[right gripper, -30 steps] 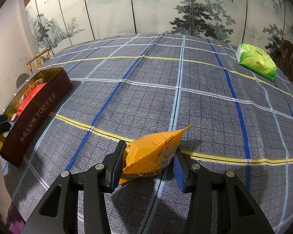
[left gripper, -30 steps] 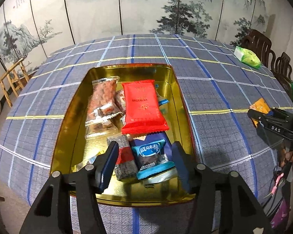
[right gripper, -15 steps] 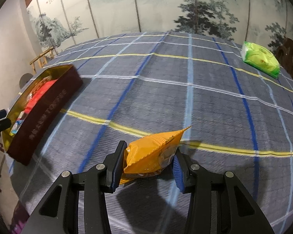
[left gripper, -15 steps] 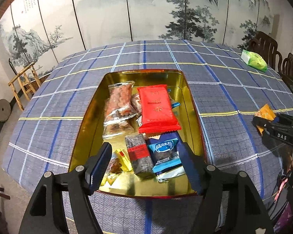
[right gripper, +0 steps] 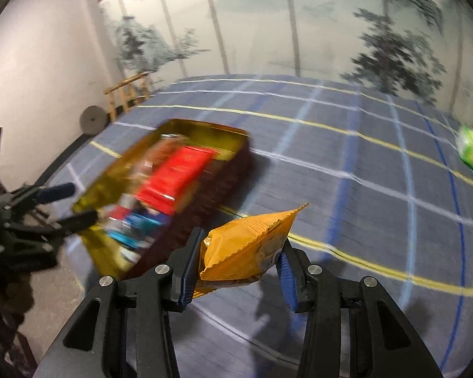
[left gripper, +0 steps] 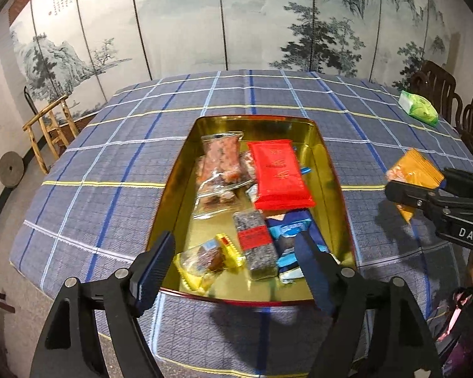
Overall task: Organize snacks
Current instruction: 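Carry the yellow packet into the gold tin and open the right gripper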
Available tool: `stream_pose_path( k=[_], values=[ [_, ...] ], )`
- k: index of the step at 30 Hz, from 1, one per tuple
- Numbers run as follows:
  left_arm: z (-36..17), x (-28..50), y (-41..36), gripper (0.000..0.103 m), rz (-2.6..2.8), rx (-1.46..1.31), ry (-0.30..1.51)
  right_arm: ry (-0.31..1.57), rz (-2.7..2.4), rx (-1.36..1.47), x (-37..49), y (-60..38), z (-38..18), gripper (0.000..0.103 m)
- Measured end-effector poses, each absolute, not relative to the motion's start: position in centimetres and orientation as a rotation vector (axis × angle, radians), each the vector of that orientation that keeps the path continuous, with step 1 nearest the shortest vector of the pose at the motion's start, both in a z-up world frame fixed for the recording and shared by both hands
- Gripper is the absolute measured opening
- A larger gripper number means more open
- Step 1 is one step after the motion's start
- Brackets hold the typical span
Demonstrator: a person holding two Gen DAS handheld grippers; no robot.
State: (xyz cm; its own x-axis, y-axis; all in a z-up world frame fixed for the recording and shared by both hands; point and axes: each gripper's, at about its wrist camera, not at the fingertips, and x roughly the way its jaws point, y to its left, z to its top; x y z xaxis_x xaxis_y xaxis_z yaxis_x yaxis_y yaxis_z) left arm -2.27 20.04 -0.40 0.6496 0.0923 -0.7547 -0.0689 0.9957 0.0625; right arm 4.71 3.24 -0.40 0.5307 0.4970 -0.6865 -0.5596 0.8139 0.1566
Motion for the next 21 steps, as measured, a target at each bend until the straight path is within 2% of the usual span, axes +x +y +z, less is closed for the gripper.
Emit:
stream_pose_path(
  k=[21],
  values=[
    [-0.9, -3.5, 25.3, 0.081, 0.201, -0.002, 0.840, 0.846, 0.805, -0.109, 7.0, 16.7, -0.3, 0.045]
  ],
)
